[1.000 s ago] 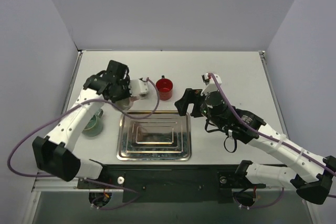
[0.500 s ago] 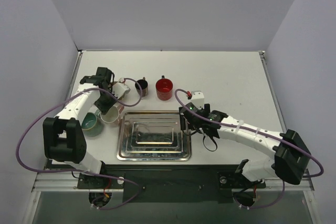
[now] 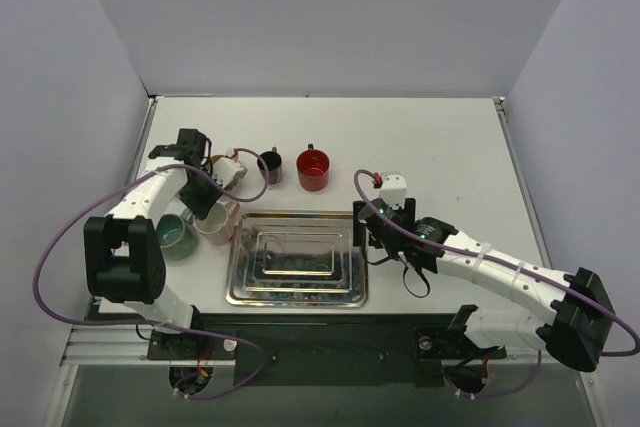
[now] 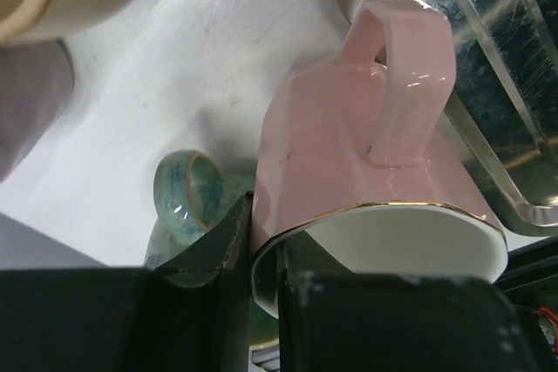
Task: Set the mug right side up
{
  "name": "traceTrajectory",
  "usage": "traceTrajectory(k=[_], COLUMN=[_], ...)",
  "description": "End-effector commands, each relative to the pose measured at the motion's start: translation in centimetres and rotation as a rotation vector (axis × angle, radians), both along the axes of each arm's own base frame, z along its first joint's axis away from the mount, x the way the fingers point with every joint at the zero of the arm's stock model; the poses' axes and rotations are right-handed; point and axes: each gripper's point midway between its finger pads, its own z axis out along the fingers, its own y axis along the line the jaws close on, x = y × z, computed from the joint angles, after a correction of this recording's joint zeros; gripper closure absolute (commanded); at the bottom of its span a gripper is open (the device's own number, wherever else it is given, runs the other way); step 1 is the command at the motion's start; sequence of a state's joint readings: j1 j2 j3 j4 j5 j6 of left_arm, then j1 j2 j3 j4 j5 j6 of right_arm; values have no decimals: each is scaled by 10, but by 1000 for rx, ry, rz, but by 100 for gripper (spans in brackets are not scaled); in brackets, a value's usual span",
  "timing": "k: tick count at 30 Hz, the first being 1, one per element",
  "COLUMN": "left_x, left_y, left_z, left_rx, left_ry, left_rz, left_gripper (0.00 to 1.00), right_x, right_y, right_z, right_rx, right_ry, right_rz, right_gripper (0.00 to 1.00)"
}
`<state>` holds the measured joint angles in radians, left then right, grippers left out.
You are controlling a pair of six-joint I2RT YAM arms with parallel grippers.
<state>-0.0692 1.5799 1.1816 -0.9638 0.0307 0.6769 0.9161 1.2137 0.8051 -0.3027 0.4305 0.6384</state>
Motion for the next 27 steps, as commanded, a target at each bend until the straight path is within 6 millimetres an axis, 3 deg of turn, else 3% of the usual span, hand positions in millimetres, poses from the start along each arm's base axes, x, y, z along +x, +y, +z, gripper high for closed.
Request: traceTrajectory(k=[1,4,5,7,10,13,17,24,27], left_x=[-15,-17,-16,-9,6,18,28,27,27], left_y=[-49,-55,-56,-57,-55,-55,-55,-63,-61], left_z=[-25,-25,-23,-19,-4,26,74,177,199], left_rx=[-226,-225,-225,-222,-208,-200,-206,-330,-398], left_ry=[146,163,156,135,73,-7,-163,-518,-663], left_rz=[-94,-122,-129,-131,-123,-125,-116,7,138], left_gripper=[100,91,77,61,52,43,40,29,25], right_x=[-1,-3,-5,-6,-8,-8,-7,-3,-1], right_y=[-30,-38,-41,-42,-45,-47,-57,-91,-116], right_z=[24,34,38,42,46,49,52,53,50], right_rx=[-30,-19,-13,-1,-4,-12,-47,-46,-68], right_ry=[-68,-92,-100,-106,-107,-113,-137,-135,-143], right_rz=[-61,-70,-72,-70,-66,-64,-70,-122,-172], right_gripper=[21,20,20,20,19,19,15,10,8])
